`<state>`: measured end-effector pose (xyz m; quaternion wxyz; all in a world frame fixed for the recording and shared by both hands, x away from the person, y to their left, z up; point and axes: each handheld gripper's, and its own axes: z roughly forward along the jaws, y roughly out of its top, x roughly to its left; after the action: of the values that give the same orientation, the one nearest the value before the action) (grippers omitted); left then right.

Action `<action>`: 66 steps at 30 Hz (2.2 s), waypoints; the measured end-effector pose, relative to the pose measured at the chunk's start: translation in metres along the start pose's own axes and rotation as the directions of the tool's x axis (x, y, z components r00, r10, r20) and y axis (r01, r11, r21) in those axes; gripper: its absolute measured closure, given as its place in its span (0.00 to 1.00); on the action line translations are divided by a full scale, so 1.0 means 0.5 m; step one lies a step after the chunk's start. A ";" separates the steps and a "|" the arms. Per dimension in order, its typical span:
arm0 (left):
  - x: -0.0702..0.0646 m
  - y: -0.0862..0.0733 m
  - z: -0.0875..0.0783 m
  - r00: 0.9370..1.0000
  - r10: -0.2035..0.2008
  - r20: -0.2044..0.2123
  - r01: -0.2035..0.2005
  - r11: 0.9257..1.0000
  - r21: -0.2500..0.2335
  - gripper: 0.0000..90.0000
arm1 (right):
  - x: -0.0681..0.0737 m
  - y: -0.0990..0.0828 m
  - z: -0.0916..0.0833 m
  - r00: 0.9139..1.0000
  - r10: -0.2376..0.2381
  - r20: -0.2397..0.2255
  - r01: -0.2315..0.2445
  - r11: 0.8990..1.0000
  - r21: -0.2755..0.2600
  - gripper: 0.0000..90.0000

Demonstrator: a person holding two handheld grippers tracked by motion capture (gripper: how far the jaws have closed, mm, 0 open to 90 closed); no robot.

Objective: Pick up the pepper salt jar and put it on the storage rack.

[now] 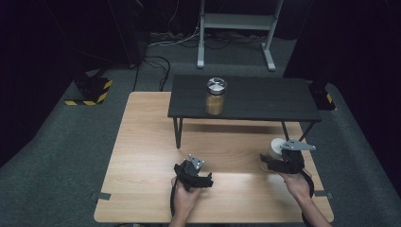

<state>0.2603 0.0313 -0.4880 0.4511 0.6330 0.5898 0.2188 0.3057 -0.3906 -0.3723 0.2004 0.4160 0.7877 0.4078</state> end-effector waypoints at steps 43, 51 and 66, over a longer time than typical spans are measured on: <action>0.000 0.000 0.000 1.000 0.001 -0.001 -0.001 1.000 0.001 0.02 | -0.019 0.184 -0.107 0.992 -0.081 -0.096 0.081 0.997 -0.004 0.34; 0.000 0.000 0.000 1.000 0.001 -0.001 -0.001 1.000 0.001 0.02 | -0.020 0.215 -0.119 0.989 -0.098 -0.110 0.098 0.995 -0.003 0.34; 0.000 0.000 0.000 1.000 0.000 -0.001 0.000 1.000 -0.001 0.02 | -0.030 0.277 -0.132 0.985 -0.119 -0.128 0.119 0.993 -0.003 0.34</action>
<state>0.2601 0.0314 -0.4880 0.4510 0.6329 0.5898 0.2193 0.3390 -0.3897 -0.2218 0.1723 0.3417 0.8234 0.4190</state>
